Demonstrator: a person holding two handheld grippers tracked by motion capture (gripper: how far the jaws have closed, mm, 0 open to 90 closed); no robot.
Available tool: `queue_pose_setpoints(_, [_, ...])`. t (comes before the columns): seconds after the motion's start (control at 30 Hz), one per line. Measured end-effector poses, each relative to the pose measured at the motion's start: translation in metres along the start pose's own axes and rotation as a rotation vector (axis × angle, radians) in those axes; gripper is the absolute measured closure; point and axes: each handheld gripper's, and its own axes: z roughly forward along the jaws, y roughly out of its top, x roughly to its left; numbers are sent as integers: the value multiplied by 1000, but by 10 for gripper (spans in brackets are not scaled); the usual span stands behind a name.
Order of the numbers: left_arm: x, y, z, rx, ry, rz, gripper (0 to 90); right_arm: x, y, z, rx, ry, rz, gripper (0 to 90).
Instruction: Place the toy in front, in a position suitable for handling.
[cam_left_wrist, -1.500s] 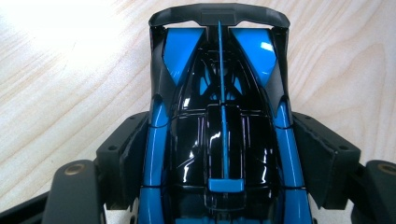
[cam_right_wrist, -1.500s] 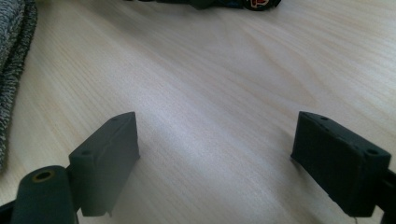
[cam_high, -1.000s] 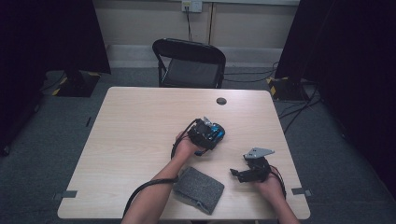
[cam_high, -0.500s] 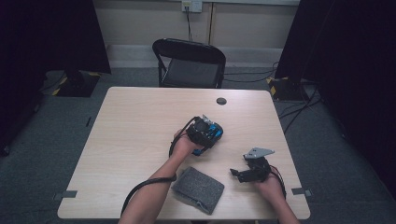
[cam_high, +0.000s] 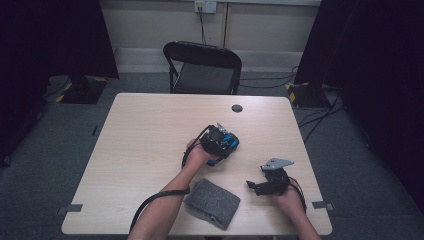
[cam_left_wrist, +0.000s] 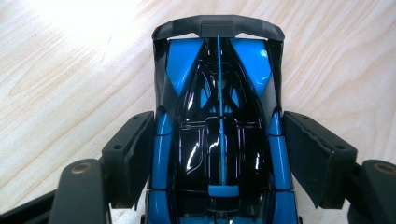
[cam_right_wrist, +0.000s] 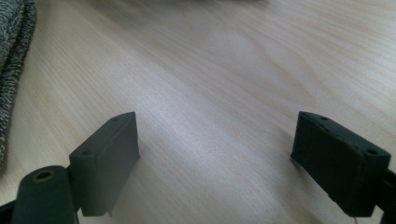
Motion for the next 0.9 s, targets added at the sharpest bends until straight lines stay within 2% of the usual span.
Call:
queue_pose_setpoints(0.13, [0, -1, 1, -15, 0, 4, 279, 0, 0, 0, 0, 0, 0, 140])
queue_pose_setpoints(0.23, [0, -2, 1, -27, 5, 19, 275, 0, 0, 0, 0, 0, 0, 140])
queue_pose_setpoints(0.27, [-1, -3, 1, -34, 7, 41, 275, 0, 0, 0, 0, 0, 0, 140])
queue_pose_setpoints(0.33, [-1, -5, 1, -33, 7, 42, 265, 0, 0, 0, 0, 0, 0, 140])
queue_pose_setpoints(0.6, [-2, -17, 1, -20, 8, 36, 221, 0, 0, 0, 0, 0, 0, 140])
queue_pose_setpoints(0.67, [0, -19, 1, -28, -1, 8, 252, 0, 0, 0, 0, 0, 0, 140])
queue_pose_setpoints(0.7, [0, -19, 1, -28, -1, 8, 254, 0, 0, 0, 0, 0, 0, 140])
queue_pose_setpoints(0.8, [0, -16, -1, 8, 2, 1, 259, 0, 0, 0, 1, -1, 0, 140])
queue_pose_setpoints(0.9, [-2, -14, -1, 17, 13, 12, 261, 0, 0, 0, 0, 0, 0, 140])
